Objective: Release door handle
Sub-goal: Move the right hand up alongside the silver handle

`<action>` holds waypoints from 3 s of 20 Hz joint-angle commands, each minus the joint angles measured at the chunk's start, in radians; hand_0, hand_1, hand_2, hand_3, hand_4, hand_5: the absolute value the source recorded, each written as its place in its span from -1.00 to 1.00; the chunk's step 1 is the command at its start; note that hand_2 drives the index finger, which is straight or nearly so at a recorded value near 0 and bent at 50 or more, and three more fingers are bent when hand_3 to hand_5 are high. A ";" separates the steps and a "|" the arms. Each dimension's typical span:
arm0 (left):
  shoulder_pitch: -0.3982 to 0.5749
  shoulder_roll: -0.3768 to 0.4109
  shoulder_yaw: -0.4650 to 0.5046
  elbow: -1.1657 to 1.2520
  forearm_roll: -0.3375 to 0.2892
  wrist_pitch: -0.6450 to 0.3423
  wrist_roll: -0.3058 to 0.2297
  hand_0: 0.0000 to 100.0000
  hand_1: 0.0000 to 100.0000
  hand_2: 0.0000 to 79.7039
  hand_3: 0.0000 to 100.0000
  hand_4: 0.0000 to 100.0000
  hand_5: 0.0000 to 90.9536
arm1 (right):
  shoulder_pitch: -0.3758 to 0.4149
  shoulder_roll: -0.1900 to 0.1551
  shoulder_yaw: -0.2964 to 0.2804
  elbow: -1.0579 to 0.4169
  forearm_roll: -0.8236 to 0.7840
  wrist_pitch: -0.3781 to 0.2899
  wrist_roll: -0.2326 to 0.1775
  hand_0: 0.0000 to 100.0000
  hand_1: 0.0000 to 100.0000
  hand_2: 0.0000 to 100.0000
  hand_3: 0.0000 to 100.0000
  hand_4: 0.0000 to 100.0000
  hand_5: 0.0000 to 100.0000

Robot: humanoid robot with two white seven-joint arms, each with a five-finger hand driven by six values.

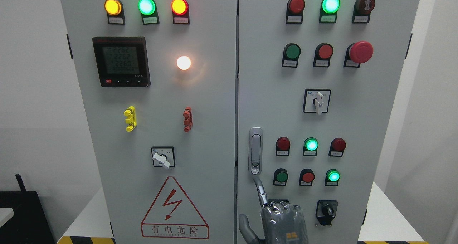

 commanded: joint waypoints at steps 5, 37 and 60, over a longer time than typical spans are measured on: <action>-0.015 0.000 0.004 0.023 -0.029 0.000 0.001 -0.76 -0.22 -1.00 -1.00 -1.00 -1.00 | -0.030 0.001 -0.009 0.035 -0.003 0.016 0.004 -0.16 -0.24 -0.92 1.00 1.00 0.94; -0.017 0.000 0.004 0.023 -0.029 -0.001 -0.001 -0.76 -0.22 -1.00 -1.00 -1.00 -1.00 | -0.033 0.004 -0.003 0.033 0.000 0.029 0.069 -0.18 -0.26 -0.79 1.00 1.00 0.95; -0.017 0.000 0.004 0.023 -0.029 0.000 -0.001 -0.76 -0.22 -1.00 -1.00 -1.00 -1.00 | -0.027 0.004 -0.034 -0.003 -0.014 -0.062 -0.043 -0.14 -0.23 0.00 1.00 1.00 0.92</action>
